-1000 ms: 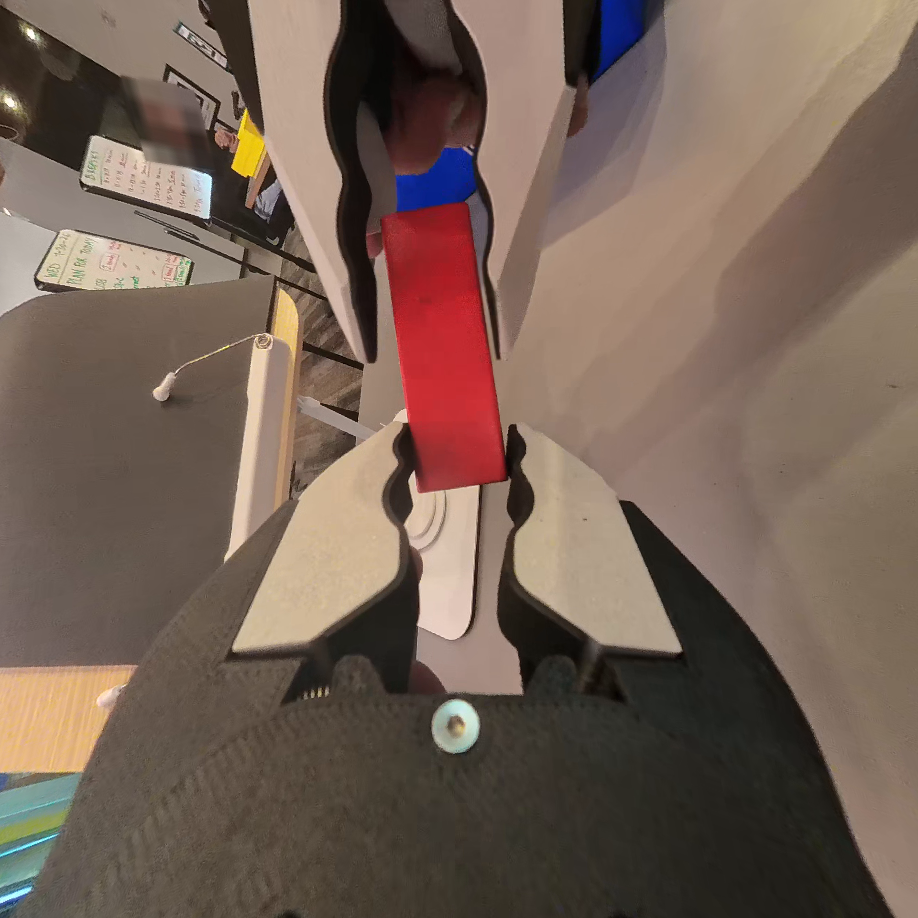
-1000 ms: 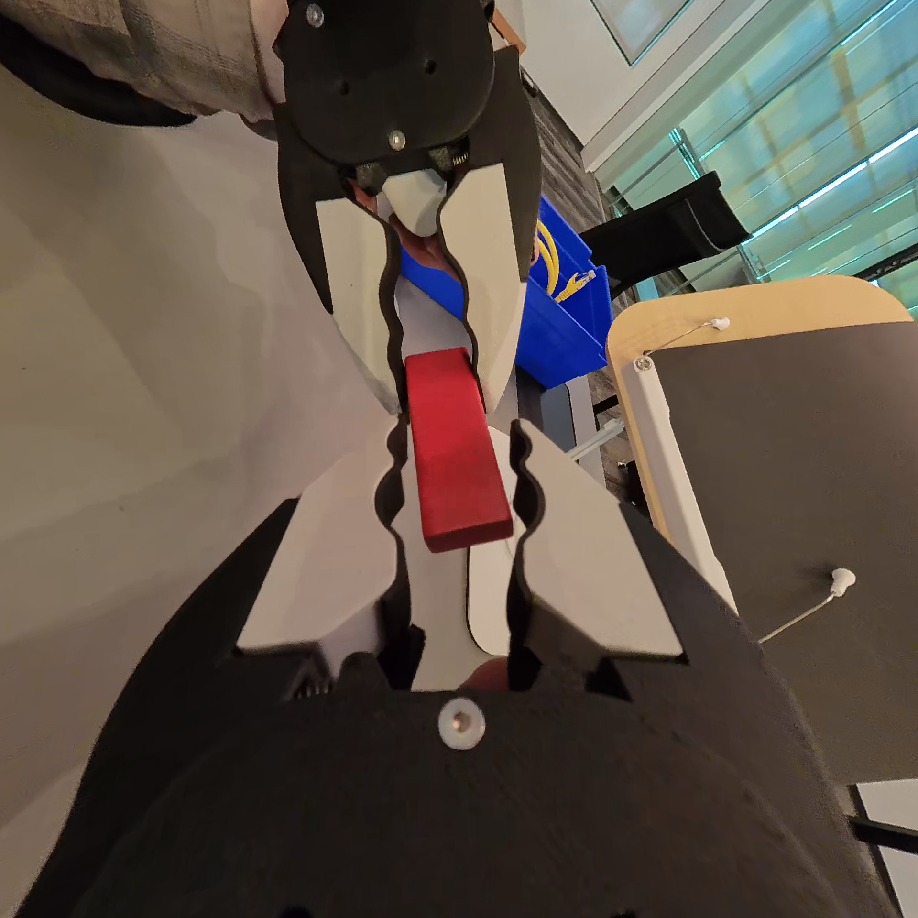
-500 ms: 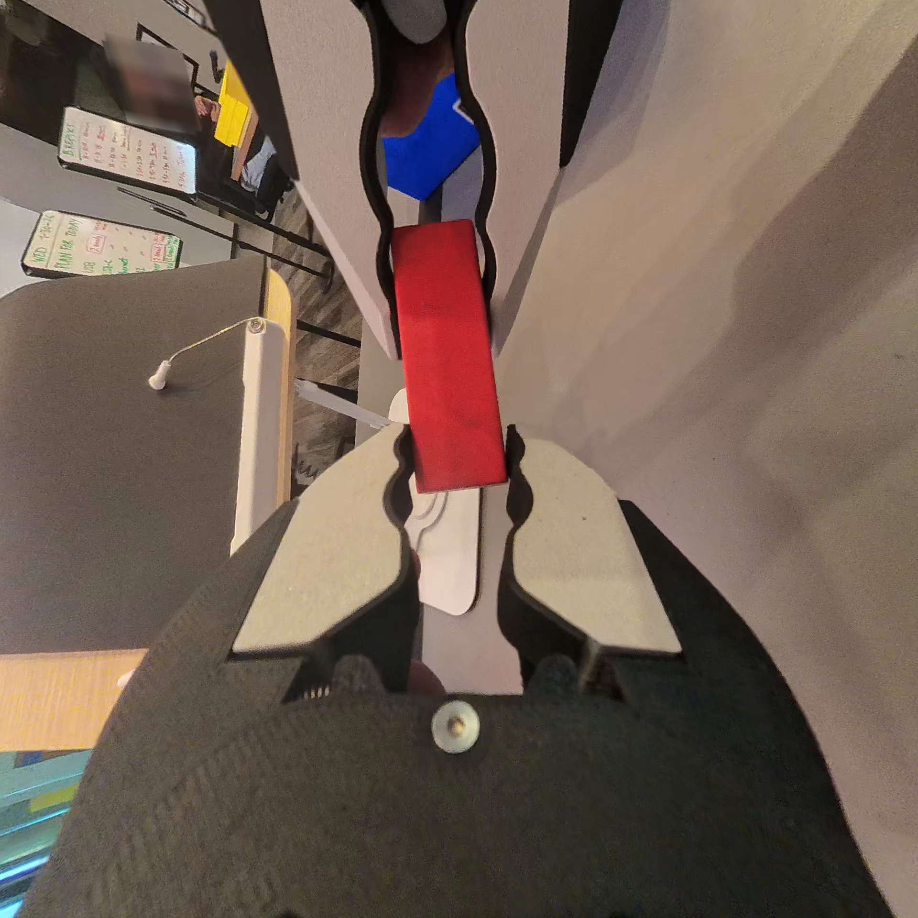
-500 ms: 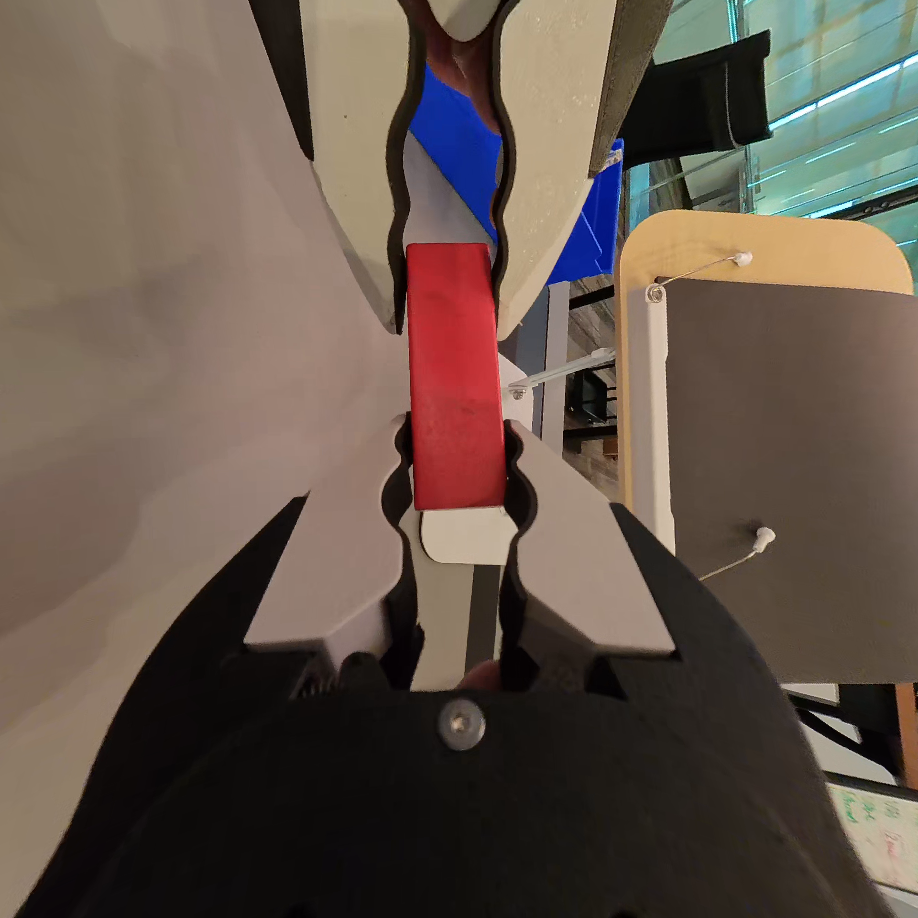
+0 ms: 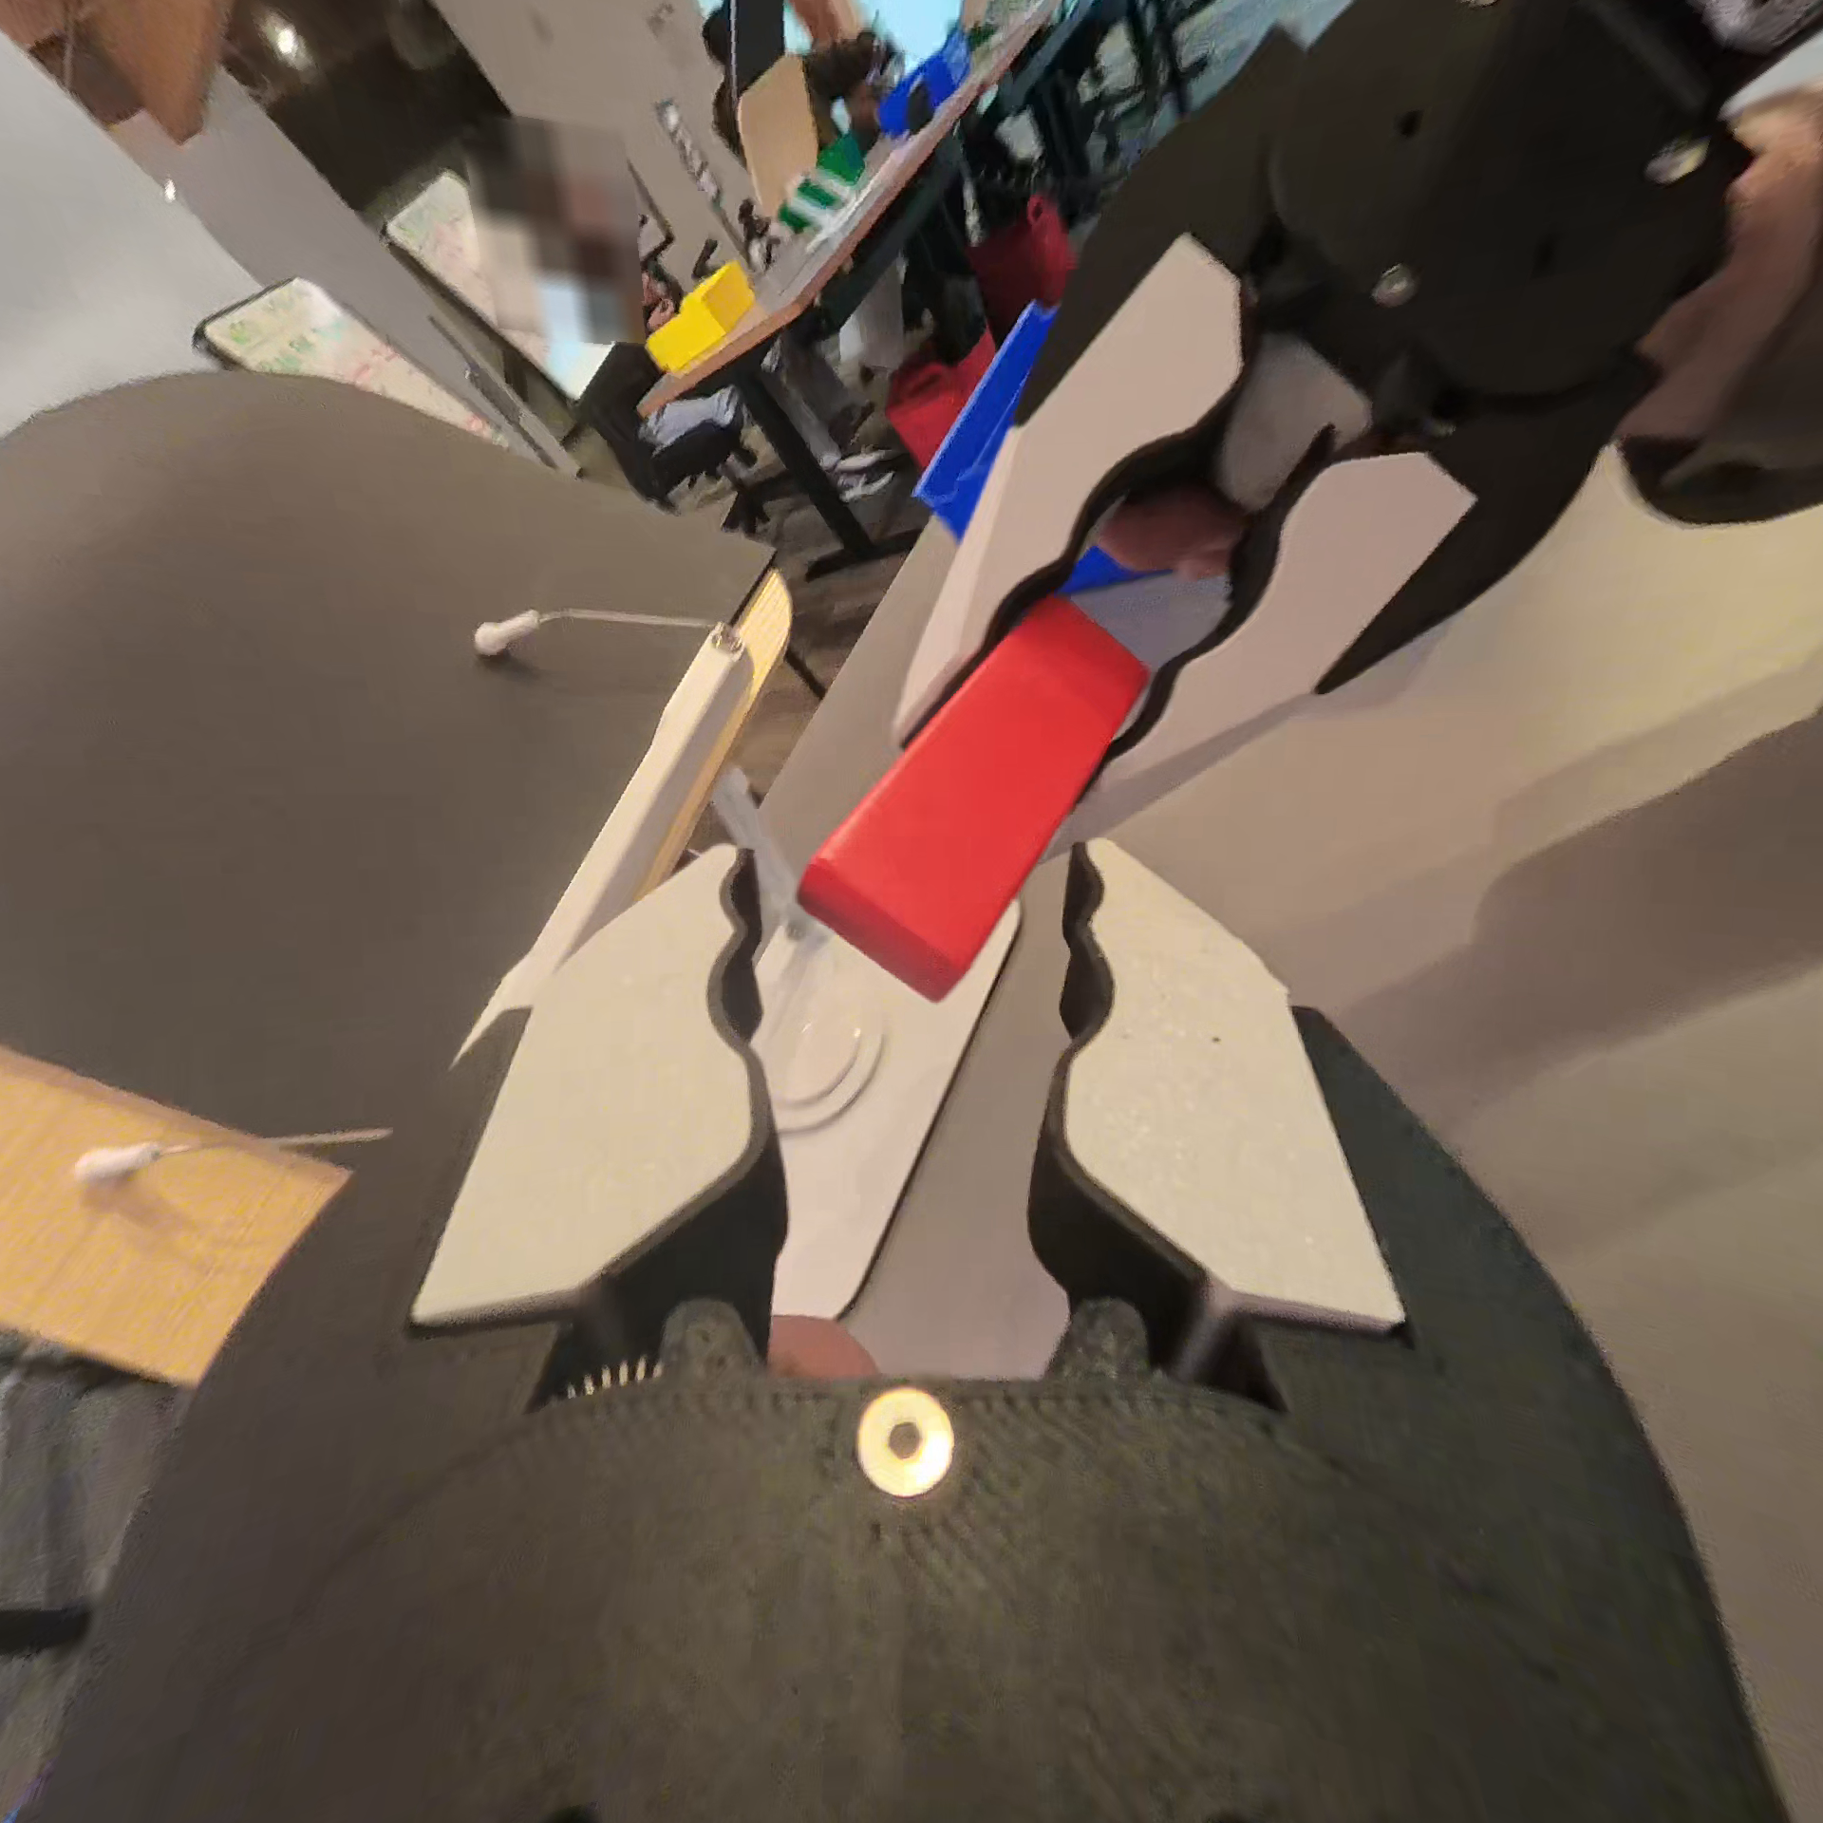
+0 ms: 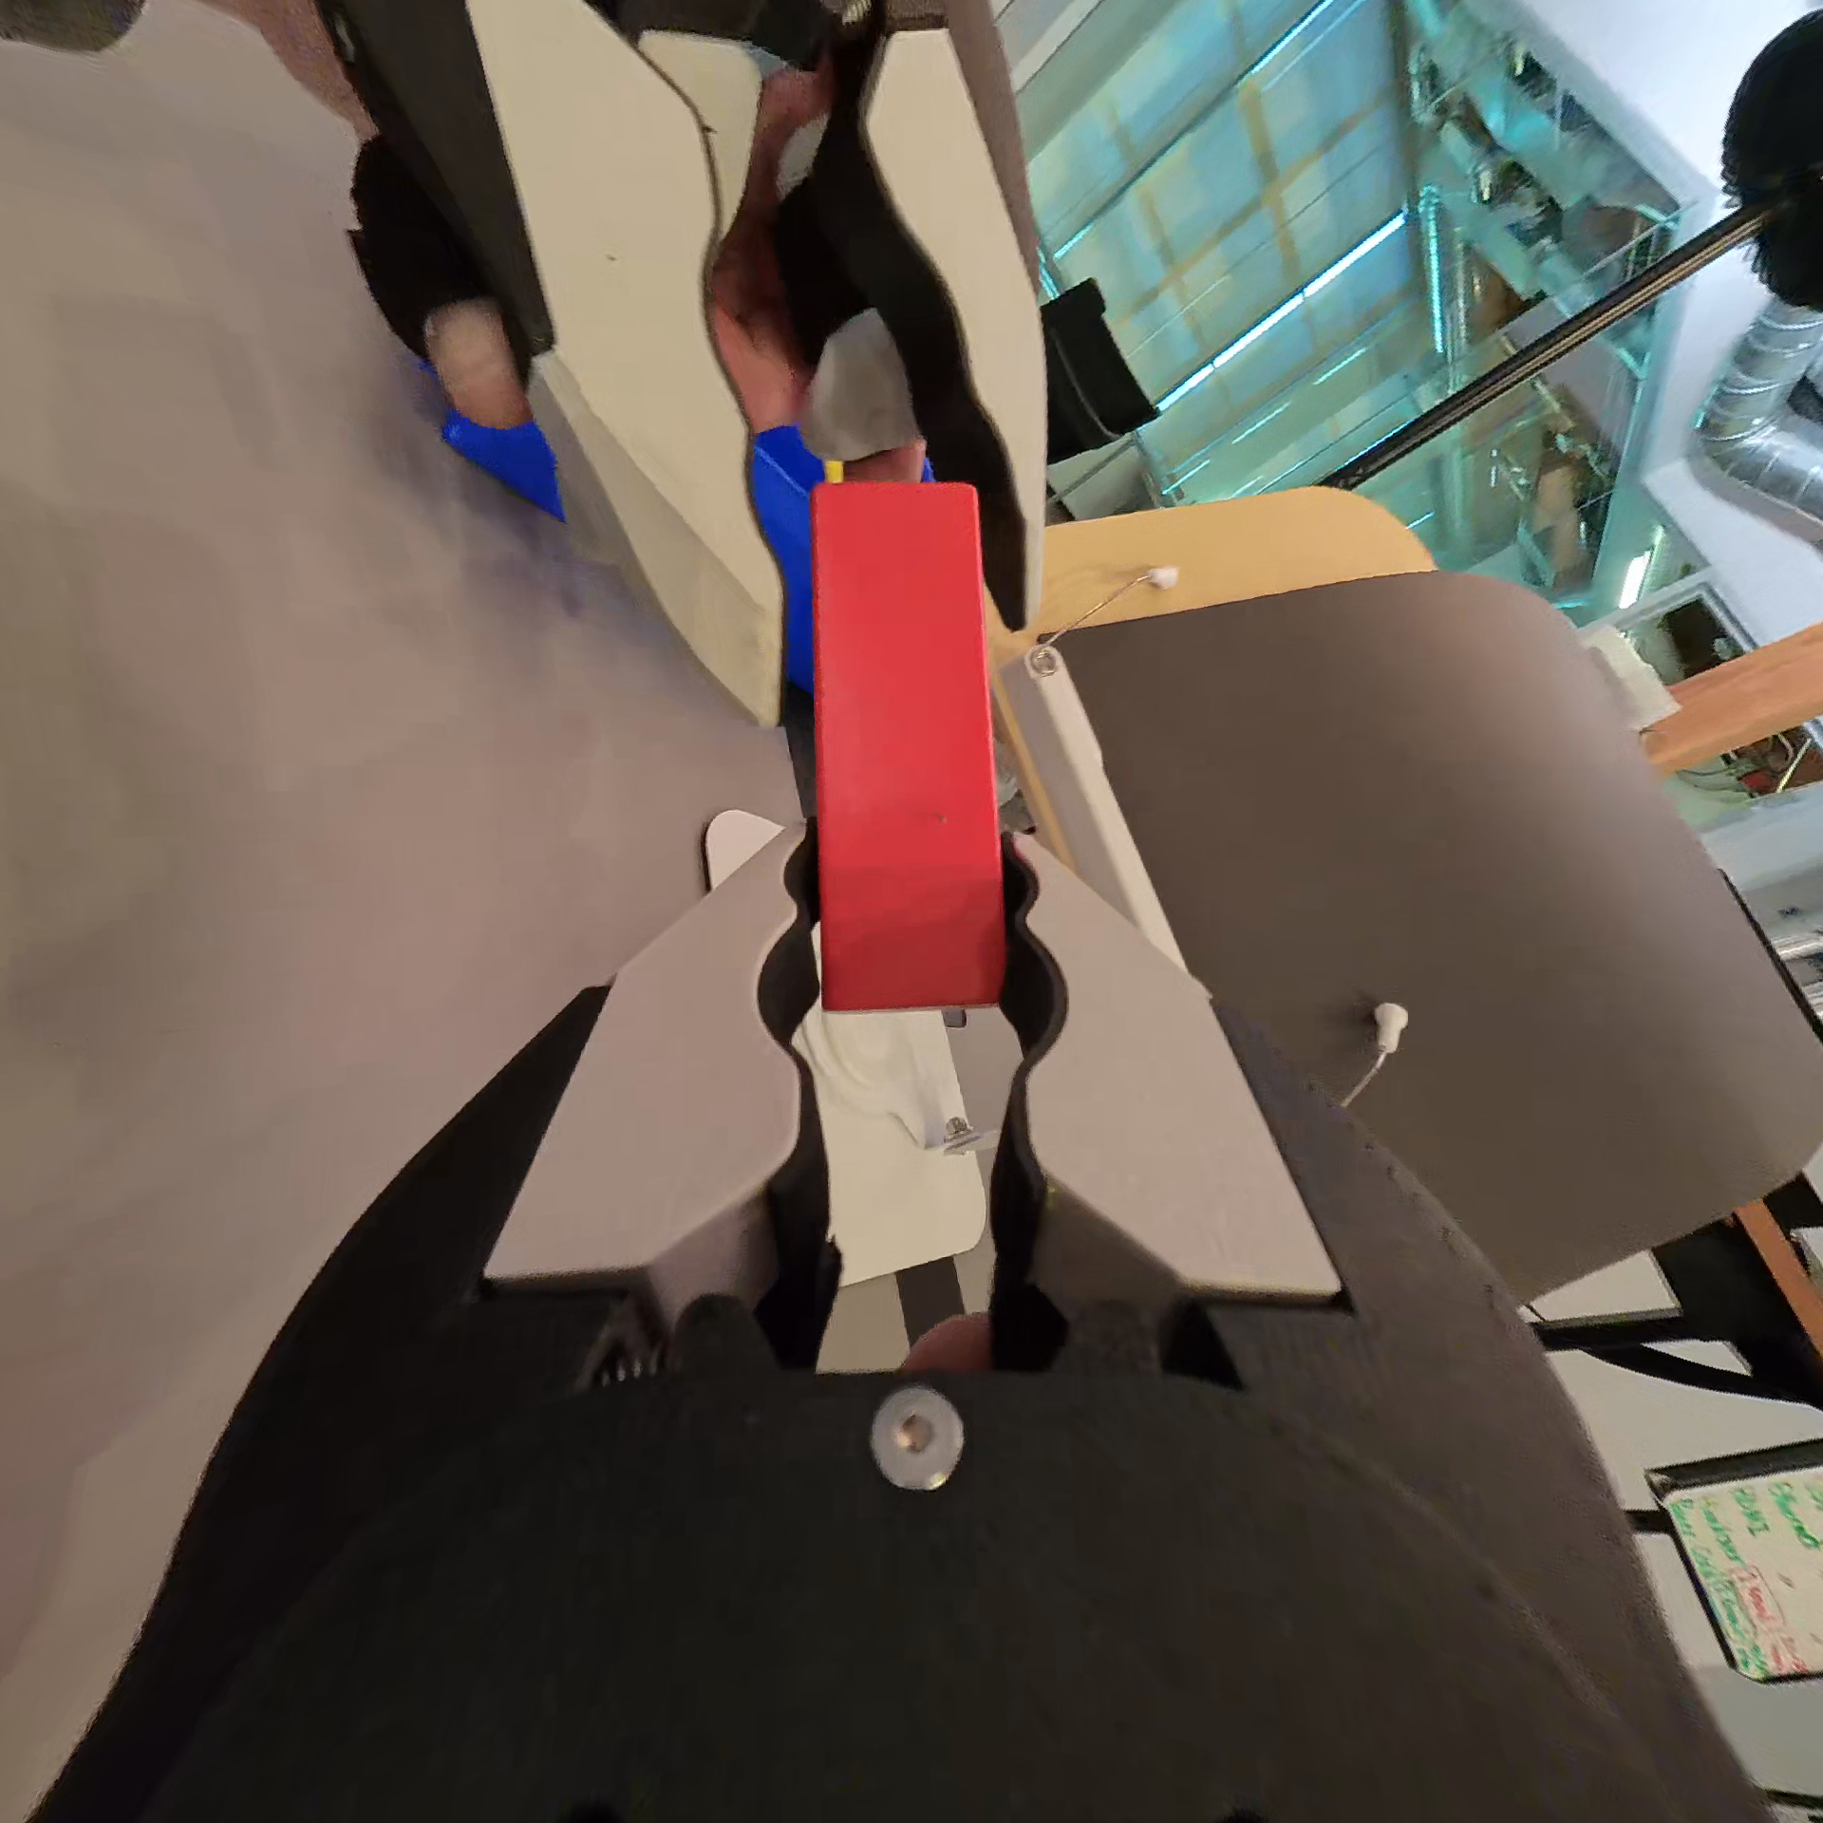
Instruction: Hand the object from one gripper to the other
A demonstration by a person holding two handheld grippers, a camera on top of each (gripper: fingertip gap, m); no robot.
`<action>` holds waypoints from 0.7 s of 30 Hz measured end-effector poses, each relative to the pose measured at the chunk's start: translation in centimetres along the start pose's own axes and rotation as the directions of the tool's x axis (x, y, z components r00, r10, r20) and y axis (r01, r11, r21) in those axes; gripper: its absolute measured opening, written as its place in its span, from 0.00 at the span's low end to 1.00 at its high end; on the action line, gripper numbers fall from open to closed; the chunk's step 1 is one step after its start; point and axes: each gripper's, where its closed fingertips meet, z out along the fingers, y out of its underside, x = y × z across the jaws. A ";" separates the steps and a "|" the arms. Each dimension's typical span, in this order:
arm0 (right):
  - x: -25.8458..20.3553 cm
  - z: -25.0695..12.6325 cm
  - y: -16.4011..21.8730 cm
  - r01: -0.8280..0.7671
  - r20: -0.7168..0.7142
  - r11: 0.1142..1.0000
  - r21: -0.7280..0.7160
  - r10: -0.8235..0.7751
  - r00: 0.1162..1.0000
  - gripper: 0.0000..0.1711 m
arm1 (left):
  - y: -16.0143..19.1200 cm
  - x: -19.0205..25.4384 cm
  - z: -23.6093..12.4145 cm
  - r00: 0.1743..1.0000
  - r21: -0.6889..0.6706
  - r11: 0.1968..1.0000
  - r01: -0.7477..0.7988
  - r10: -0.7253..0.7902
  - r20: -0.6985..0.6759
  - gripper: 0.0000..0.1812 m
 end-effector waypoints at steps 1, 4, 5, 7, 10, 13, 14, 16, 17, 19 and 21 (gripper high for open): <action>-0.1 0.2 0.2 0.009 -0.009 1.000 -0.009 -0.009 1.000 0.18 | 0.5 -0.4 0.1 1.000 -0.029 1.000 -0.008 0.009 0.024 0.33; -0.1 0.6 0.8 0.003 -0.022 1.000 -0.028 -0.004 1.000 0.18 | 1.2 -1.0 0.3 0.998 -0.075 0.997 -0.005 0.010 0.063 0.34; 0.0 0.6 1.0 0.003 -0.028 0.999 -0.032 -0.004 1.000 0.18 | 1.4 -1.1 0.3 0.997 -0.084 0.996 -0.001 0.007 0.071 0.34; 0.0 0.7 1.4 0.001 -0.031 0.999 -0.043 -0.003 1.000 0.18 | 1.5 -1.1 0.3 0.998 -0.088 0.996 -0.002 0.008 0.069 0.33; 0.3 0.7 1.5 -0.004 -0.044 0.999 -0.045 0.002 0.999 0.18 | 1.7 -1.3 0.3 0.997 -0.098 0.995 -0.003 0.010 0.077 0.33; 0.6 0.7 1.5 0.000 -0.067 0.999 -0.039 -0.002 0.998 0.18 | 1.7 -1.2 0.2 0.998 -0.088 0.996 0.030 -0.025 0.061 0.33; 0.7 0.7 1.4 0.002 -0.080 0.999 -0.033 -0.004 0.997 0.18 | 1.5 -1.0 0.2 0.998 -0.069 0.996 0.058 -0.056 0.038 0.33; 1.5 0.6 1.1 0.009 -0.141 1.000 -0.017 -0.012 0.990 0.18 | 0.7 -0.6 0.1 0.987 -0.006 0.987 0.161 -0.161 -0.020 0.33; 1.7 0.6 0.8 0.008 -0.169 1.000 -0.003 -0.008 0.986 0.18 | 0.1 -0.4 0.1 0.974 0.034 0.974 0.222 -0.220 -0.054 0.33; 2.3 0.6 0.3 0.005 -0.235 1.000 0.022 0.000 0.972 0.18 | -1.3 -0.5 0.0 0.934 0.144 0.924 0.355 -0.342 -0.107 0.32; 2.6 0.6 -0.1 -0.001 -0.284 0.999 0.046 0.014 0.959 0.18 | -2.4 -0.9 -0.4 0.878 0.234 0.848 0.476 -0.447 -0.169 0.31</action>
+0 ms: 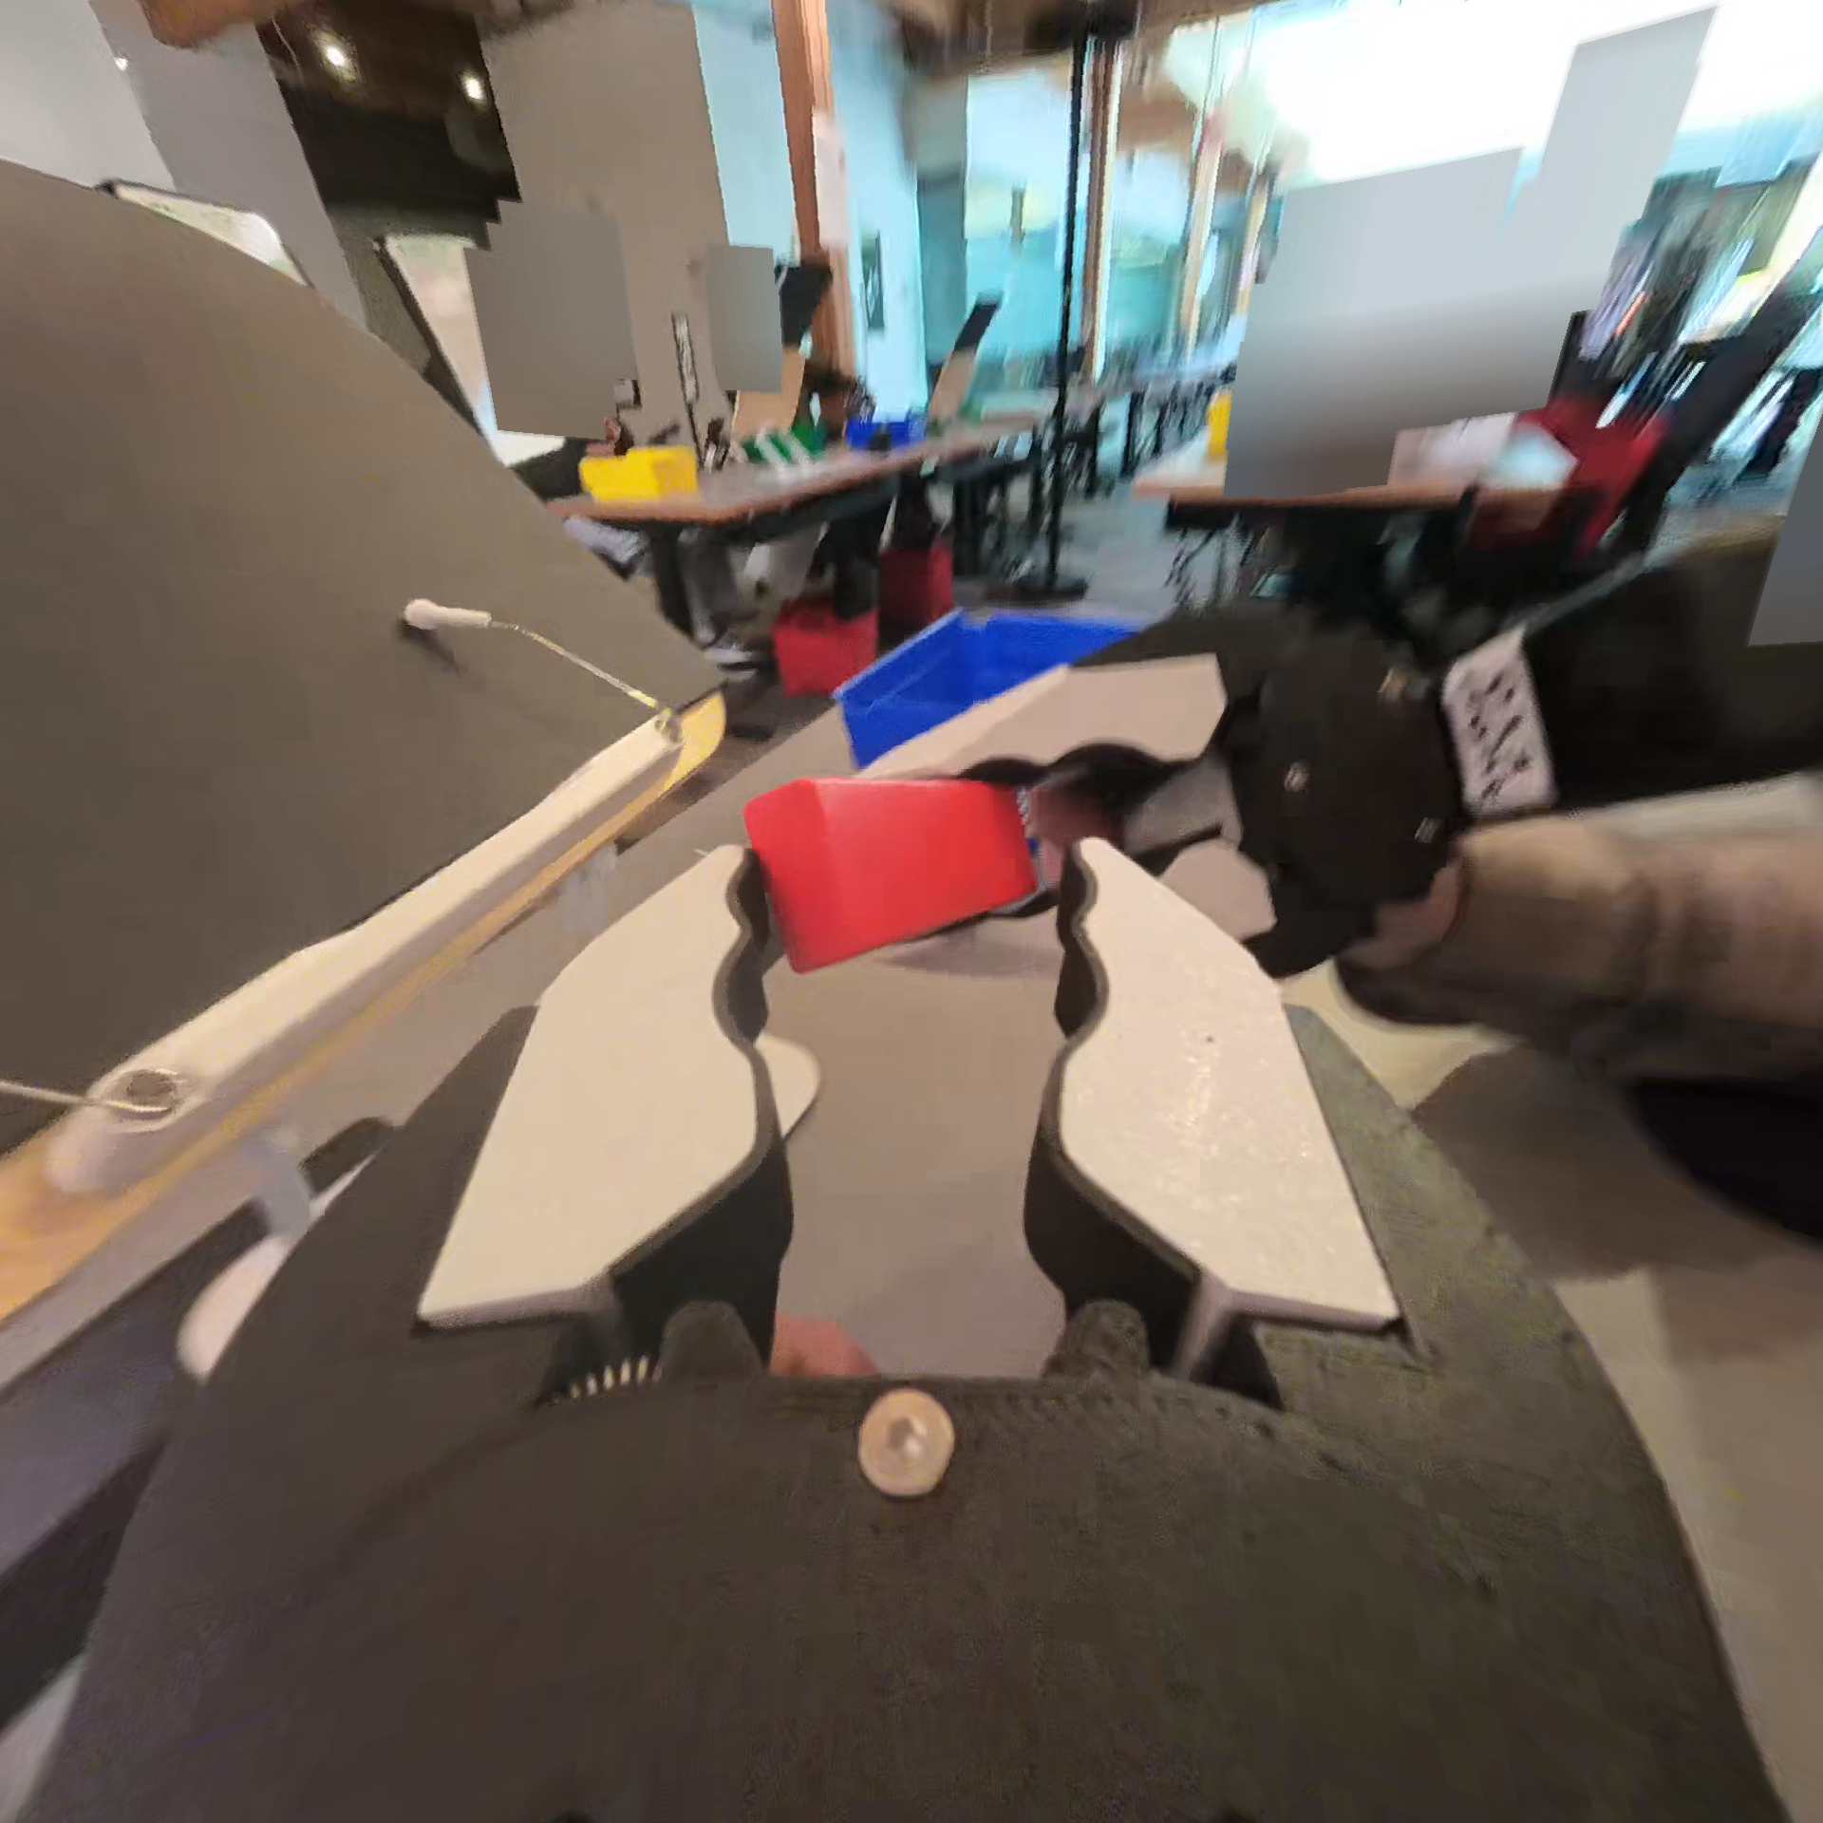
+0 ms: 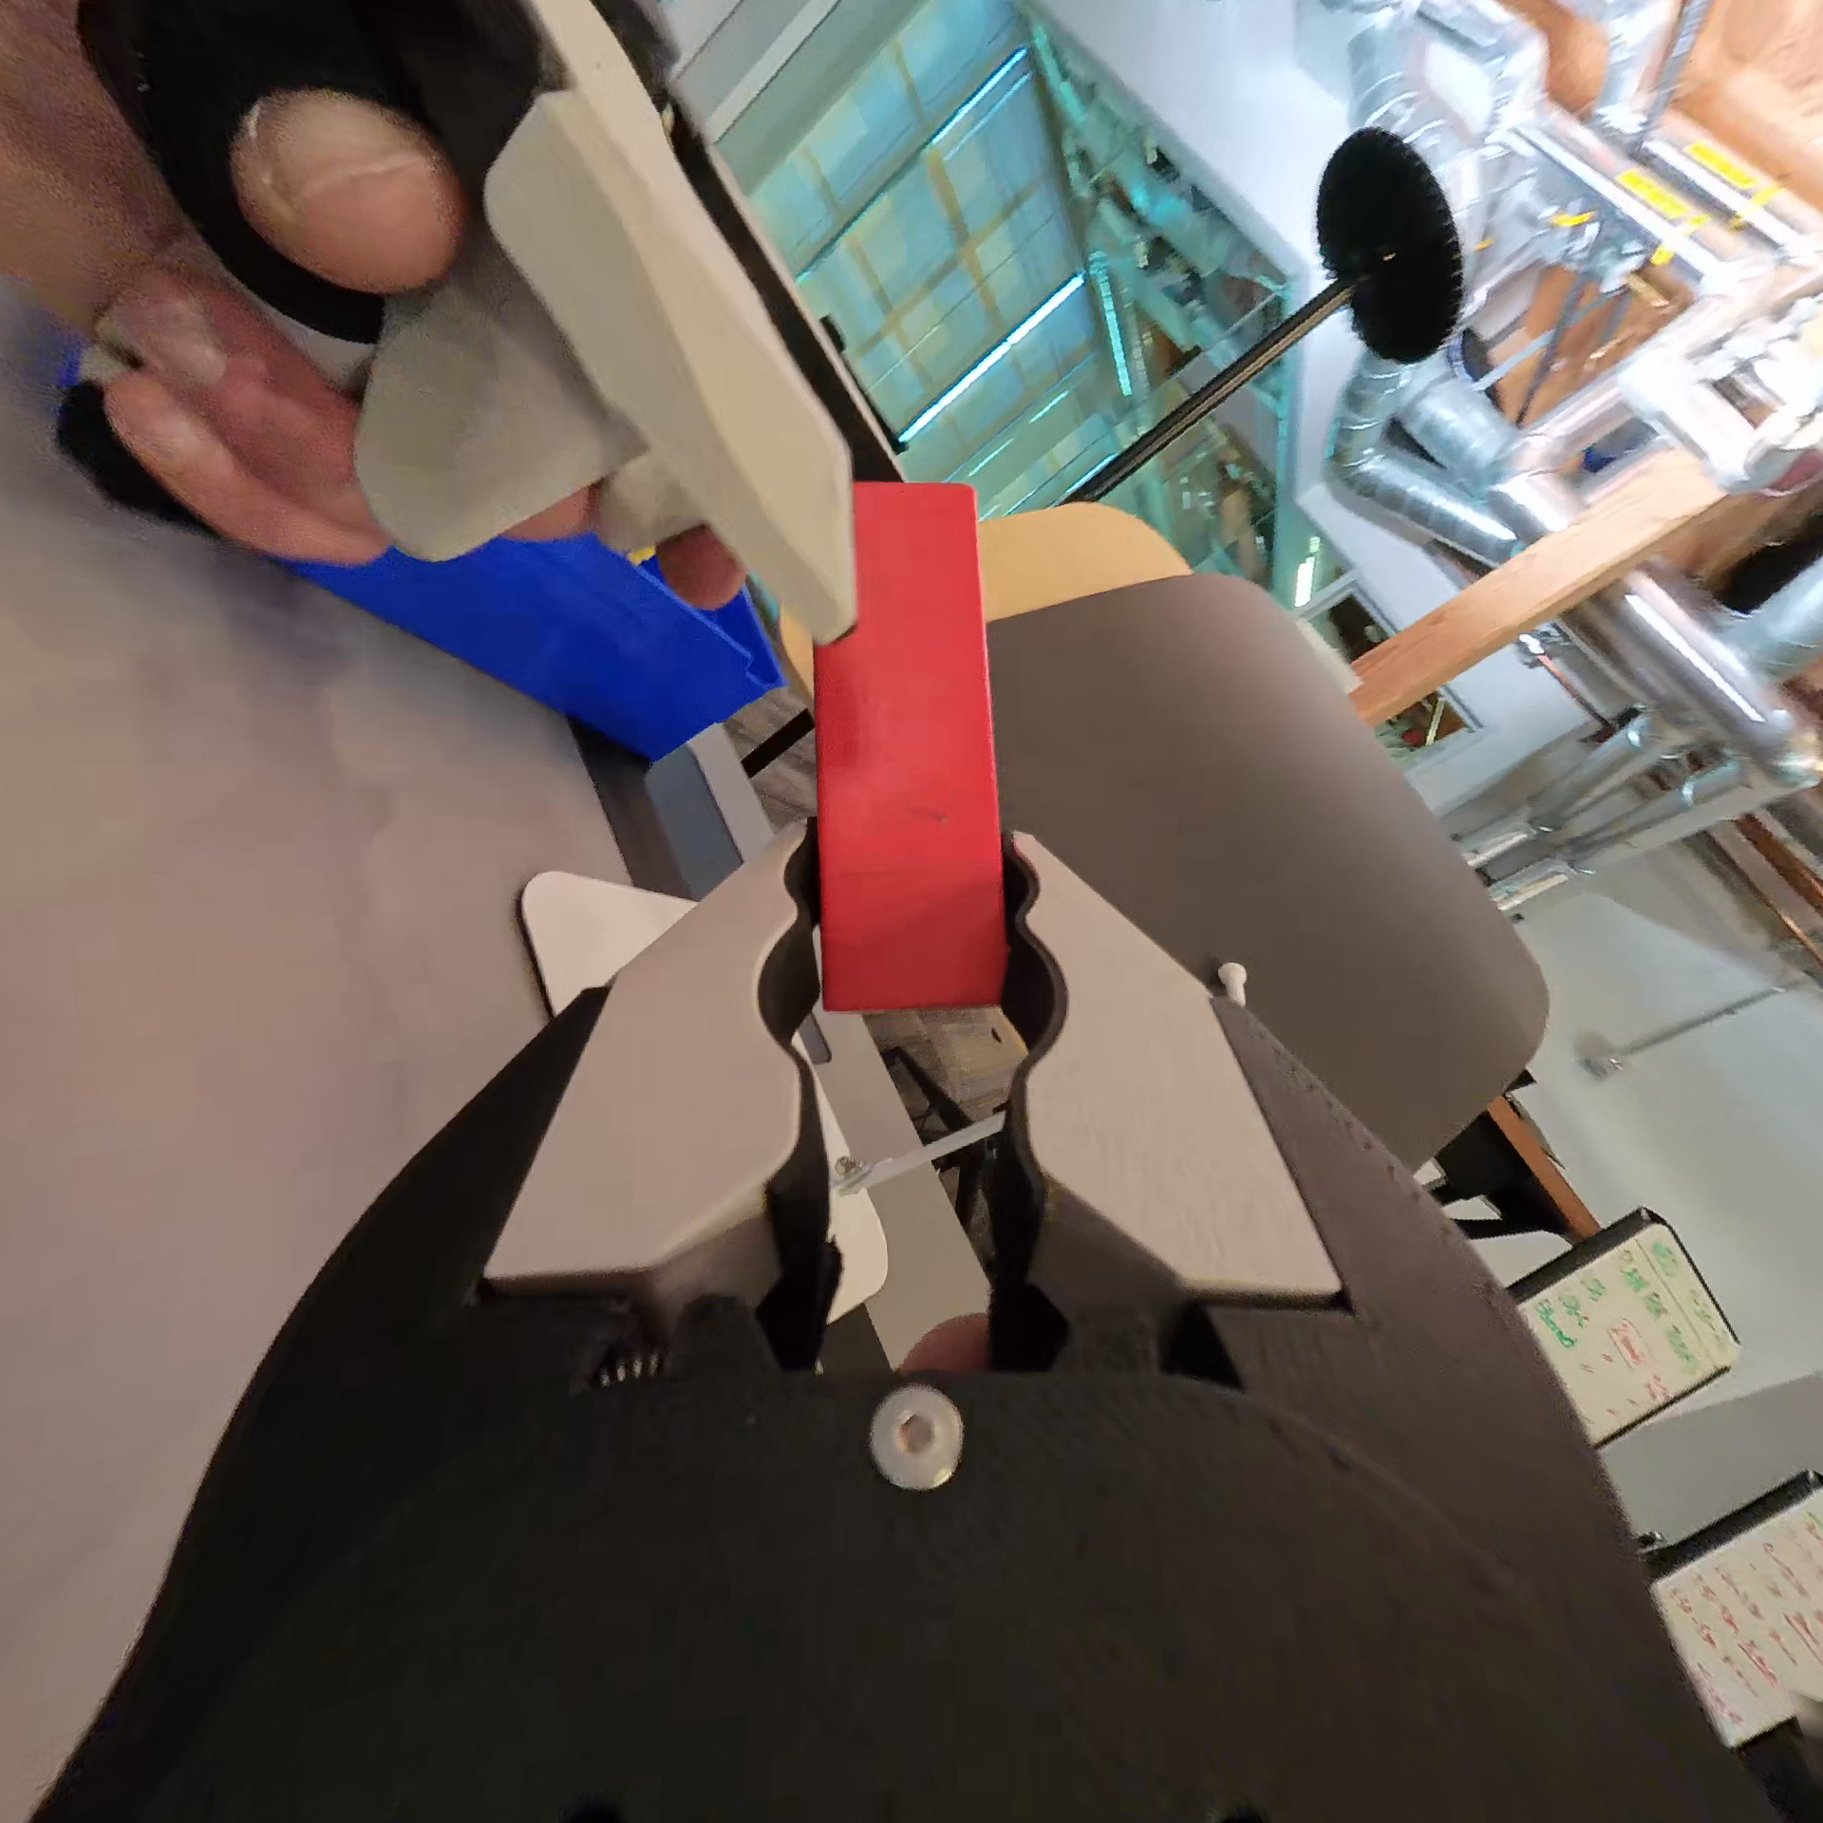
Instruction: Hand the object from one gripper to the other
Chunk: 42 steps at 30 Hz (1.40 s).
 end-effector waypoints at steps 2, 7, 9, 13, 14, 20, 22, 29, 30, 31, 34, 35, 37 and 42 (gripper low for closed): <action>0.2 0.0 -0.6 -0.019 -0.050 0.999 0.030 0.020 0.999 0.18 | -0.6 -0.4 -0.1 0.993 0.071 0.990 0.119 -0.118 -0.022 0.30; -0.3 0.3 -1.6 -0.042 -0.095 0.998 0.052 0.047 0.994 0.18 | -1.5 -0.7 -0.4 0.943 0.193 0.924 0.331 -0.316 -0.106 0.22; -0.8 0.4 -1.8 -0.074 -0.090 0.995 0.060 0.079 0.993 0.18 | -1.8 -0.4 -0.6 0.939 0.225 0.913 0.340 -0.317 -0.133 0.11; -1.1 0.5 -1.9 -0.126 -0.075 0.990 0.065 0.130 0.989 0.18 | -2.0 -0.1 -0.7 0.942 0.236 0.914 0.330 -0.304 -0.141 0.09; -1.2 0.6 -1.9 -0.134 -0.062 0.989 0.061 0.138 0.989 0.18 | -2.1 0.0 -0.7 0.947 0.235 0.919 0.317 -0.291 -0.136 0.09; -4.8 -0.3 -2.4 -0.269 0.335 0.962 0.050 0.237 0.912 0.28 | -2.5 1.1 -1.8 0.978 0.164 0.977 0.135 -0.105 -0.179 0.09; -6.5 -1.6 -2.4 -0.395 0.533 0.918 -0.026 0.347 0.771 0.29 | -2.6 2.2 -2.4 0.977 0.138 0.990 0.023 0.007 -0.215 0.09; -9.7 -7.1 -5.8 -0.642 0.865 0.746 -0.176 0.429 0.262 0.29 | -1.6 9.3 -5.1 0.816 0.092 0.960 -0.264 0.273 -0.509 0.09; -10.1 -7.7 -6.6 -0.654 0.886 0.732 -0.189 0.415 0.209 0.29 | -1.3 10.3 -5.2 0.790 0.086 0.954 -0.288 0.287 -0.541 0.09; -10.5 -8.3 -7.3 -0.665 0.903 0.720 -0.198 0.398 0.162 0.29 | -0.9 11.2 -5.3 0.767 0.081 0.949 -0.306 0.296 -0.570 0.09; -11.7 -10.1 -9.1 -0.676 0.940 0.697 -0.239 0.341 0.019 0.30 | 0.2 13.7 -5.5 0.696 0.065 0.934 -0.352 0.307 -0.649 0.09; -12.2 -10.8 -9.5 -0.667 0.947 0.701 -0.252 0.321 -0.021 0.29 | 0.6 14.4 -5.5 0.676 0.059 0.928 -0.367 0.310 -0.669 0.09; -13.4 -12.0 -10.2 -0.640 0.956 0.719 -0.269 0.281 -0.087 0.28 | 1.2 15.5 -5.4 0.648 0.052 0.918 -0.394 0.317 -0.692 0.09; -15.4 -14.3 -10.9 -0.580 0.968 0.776 -0.249 0.187 -0.165 0.21 | 1.9 17.5 -5.9 0.582 0.051 0.910 -0.411 0.305 -0.754 0.09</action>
